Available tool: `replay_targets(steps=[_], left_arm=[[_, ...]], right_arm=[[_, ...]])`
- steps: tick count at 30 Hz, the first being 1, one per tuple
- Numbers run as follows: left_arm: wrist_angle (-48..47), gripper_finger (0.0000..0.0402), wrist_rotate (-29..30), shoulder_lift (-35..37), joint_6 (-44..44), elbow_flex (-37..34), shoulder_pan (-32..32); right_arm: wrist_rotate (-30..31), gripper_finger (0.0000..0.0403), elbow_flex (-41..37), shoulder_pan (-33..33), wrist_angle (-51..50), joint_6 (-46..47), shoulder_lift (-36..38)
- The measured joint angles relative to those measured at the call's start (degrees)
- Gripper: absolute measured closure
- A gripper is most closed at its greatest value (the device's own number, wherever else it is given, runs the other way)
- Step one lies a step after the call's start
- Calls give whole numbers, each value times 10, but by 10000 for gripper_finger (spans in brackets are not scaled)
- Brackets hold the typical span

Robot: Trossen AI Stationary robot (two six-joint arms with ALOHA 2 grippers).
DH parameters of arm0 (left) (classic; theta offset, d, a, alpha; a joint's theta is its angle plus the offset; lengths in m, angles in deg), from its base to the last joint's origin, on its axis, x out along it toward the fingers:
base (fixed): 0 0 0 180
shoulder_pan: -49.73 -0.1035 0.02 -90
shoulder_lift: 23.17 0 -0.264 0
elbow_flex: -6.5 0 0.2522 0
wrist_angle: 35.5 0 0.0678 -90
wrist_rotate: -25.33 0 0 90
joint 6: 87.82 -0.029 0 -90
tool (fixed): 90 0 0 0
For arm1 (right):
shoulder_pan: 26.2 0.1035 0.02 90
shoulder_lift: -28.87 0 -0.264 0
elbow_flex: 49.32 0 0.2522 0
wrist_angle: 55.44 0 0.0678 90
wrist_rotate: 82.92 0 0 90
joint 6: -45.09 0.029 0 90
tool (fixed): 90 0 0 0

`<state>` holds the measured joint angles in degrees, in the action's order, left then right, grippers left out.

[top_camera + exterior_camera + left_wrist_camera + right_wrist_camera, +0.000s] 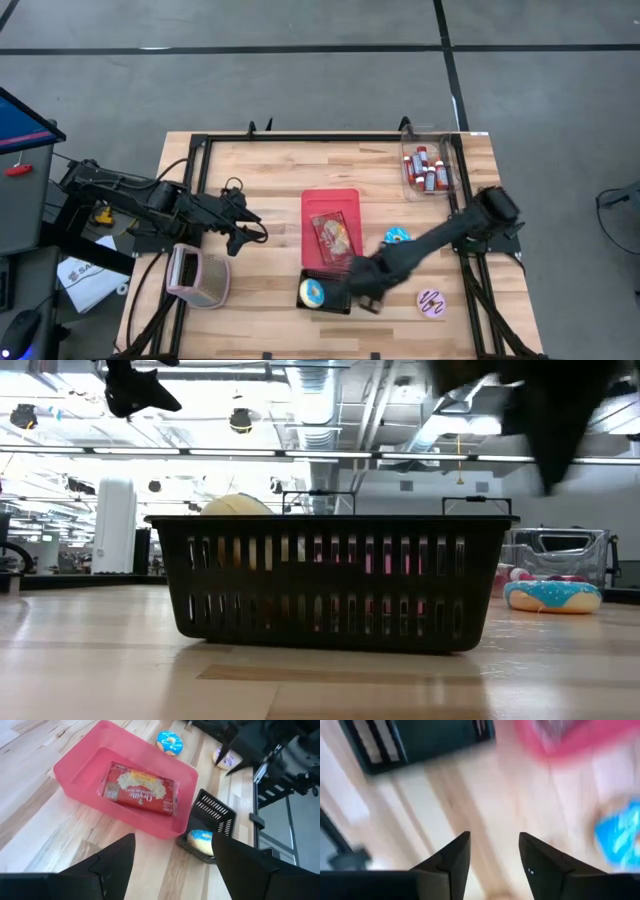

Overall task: Pick & Place Food Item
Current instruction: Put the violet donut into the black bin

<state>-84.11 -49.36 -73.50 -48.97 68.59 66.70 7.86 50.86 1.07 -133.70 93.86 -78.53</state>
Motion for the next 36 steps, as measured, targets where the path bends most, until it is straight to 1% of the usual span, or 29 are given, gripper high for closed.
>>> replay_targets(steps=[3,5,9,12,15,19,25,29,36], left_arm=[[4,141,1,0,0,-6,0],[14,141,3,0,0,-14,0],[75,141,2,0,4,-41,0],[127,141,-3,0,13,-59,0],[165,141,-5,0,24,-71,0],[174,141,-6,0,34,-73,0],[175,141,-6,0,42,-73,0],[181,141,-13,0,53,-73,0],[183,141,-19,0,66,-73,0]], right_arm=[[-24,233,-58,45,4,86,51],[-39,225,-101,74,6,169,85],[-40,203,-173,126,28,359,147],[-38,184,-211,159,76,478,172],[-38,171,-224,189,100,552,171],[-40,169,-225,211,129,593,143],[-65,170,-225,226,132,599,85],[-68,169,-225,233,143,599,59],[-67,169,-225,233,144,599,59]])
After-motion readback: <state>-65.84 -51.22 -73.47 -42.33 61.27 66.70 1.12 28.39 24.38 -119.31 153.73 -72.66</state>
